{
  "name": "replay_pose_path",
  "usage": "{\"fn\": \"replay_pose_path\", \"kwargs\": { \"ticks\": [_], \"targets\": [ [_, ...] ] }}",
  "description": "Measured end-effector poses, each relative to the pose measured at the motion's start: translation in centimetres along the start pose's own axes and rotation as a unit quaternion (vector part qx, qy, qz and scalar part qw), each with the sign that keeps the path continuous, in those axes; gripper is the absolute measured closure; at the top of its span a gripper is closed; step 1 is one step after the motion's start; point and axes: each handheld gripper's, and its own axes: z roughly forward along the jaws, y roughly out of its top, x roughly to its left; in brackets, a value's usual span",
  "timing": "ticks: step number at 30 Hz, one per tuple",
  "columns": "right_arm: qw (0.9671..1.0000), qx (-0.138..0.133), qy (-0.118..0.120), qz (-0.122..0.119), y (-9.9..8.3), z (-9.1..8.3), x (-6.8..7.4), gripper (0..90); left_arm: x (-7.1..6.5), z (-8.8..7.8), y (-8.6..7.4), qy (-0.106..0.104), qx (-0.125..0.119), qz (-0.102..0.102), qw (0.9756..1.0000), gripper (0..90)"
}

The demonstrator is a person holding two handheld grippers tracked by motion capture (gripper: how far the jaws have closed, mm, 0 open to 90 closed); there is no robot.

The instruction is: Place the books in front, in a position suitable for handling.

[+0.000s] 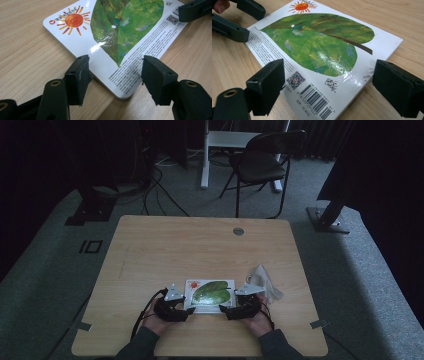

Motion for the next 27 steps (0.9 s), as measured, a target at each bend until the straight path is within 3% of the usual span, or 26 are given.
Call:
{"fn": "replay_pose_path", "kwargs": {
  "ticks": [27],
  "targets": [
    [1.0,0.002,-0.002,-0.001,-0.08,-0.06,0.28,10.9,-0.03,-0.08,-0.26,0.0,-0.005,-0.003,1.0,40.4]
  ]
}}
